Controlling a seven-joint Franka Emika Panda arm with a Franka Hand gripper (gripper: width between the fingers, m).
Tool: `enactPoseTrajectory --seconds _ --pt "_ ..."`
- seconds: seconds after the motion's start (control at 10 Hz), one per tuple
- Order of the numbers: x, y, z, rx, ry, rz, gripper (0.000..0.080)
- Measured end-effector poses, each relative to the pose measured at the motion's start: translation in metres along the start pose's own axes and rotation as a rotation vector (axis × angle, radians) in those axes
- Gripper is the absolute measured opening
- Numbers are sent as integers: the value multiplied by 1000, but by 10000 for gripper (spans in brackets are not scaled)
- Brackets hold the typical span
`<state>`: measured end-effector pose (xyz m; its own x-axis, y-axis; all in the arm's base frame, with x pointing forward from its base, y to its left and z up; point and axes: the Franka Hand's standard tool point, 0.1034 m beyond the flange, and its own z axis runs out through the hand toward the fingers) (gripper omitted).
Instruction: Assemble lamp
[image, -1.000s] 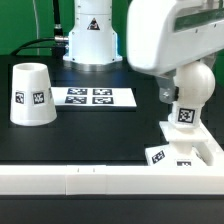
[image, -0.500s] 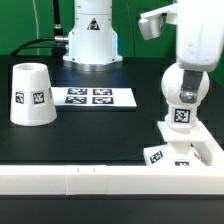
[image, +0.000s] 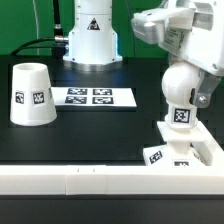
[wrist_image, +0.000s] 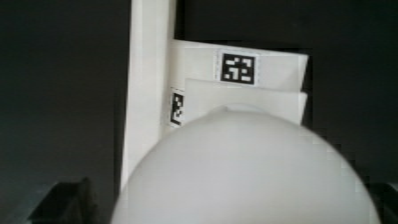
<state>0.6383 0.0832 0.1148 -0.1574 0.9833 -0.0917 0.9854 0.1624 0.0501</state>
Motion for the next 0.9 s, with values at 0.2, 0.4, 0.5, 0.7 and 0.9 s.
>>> enactPoseTrajectory --seconds 0.2,0.4,0.5,0.7,0.9 --pt "-1 0 0 1 -1 -8 687" --pt "-2 0 0 1 -1 -8 574" --pt "-2 0 0 2 -1 11 574" --pt "-5 -2 1 11 5 102 574" --pt "-5 -4 2 24 10 329 574"
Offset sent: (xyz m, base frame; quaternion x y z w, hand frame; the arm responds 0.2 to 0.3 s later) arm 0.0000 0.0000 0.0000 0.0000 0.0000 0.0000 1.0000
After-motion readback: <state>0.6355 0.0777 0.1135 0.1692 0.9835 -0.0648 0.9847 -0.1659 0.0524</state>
